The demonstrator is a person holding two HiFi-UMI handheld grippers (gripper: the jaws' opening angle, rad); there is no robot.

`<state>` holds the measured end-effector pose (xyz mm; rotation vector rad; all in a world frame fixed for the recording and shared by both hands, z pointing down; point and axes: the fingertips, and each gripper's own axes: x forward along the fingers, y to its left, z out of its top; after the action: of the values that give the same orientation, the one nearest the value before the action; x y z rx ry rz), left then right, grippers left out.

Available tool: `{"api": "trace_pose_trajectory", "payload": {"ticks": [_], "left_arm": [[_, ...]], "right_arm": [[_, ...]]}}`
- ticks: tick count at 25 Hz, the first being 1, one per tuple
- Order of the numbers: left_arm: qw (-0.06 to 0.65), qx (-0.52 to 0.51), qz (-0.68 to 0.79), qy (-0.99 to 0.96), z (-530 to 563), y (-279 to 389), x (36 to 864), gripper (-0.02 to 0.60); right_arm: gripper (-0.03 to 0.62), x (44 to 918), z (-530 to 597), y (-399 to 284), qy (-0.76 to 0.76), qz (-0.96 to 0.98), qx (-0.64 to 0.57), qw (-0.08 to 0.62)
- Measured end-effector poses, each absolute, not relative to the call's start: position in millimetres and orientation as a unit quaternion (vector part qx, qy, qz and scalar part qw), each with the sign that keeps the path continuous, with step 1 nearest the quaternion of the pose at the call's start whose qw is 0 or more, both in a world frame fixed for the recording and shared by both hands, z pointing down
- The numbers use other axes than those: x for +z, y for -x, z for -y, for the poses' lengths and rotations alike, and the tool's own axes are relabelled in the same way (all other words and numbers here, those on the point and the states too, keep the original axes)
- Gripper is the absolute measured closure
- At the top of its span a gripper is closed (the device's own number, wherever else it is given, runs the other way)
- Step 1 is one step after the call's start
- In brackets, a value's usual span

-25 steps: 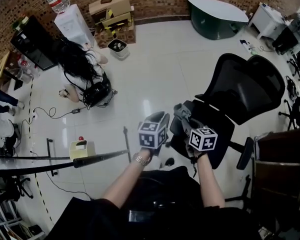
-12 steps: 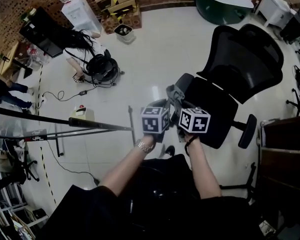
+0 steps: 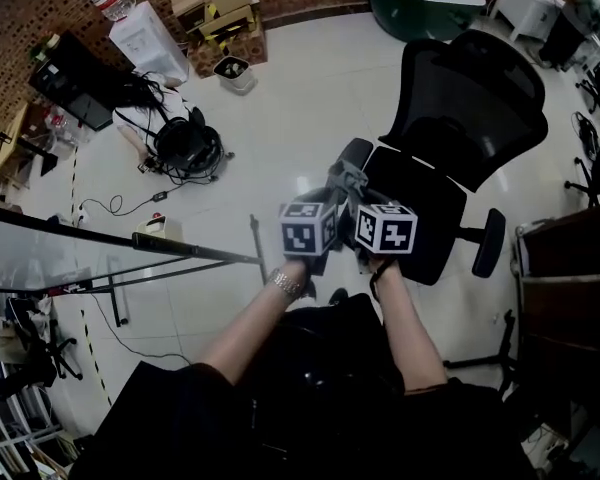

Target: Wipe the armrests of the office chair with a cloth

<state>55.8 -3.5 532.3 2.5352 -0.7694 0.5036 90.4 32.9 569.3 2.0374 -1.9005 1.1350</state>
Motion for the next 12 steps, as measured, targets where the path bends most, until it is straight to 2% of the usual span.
{"api": "trace_pose_trajectory", "payload": {"ticks": [12], "left_arm": [[0.211,0.185,0.276,-0.919,12,-40,526,0.537]], "right_arm": [[0.556,557,-30,-67,-0.684,0.629,0.36,0.087]]}}
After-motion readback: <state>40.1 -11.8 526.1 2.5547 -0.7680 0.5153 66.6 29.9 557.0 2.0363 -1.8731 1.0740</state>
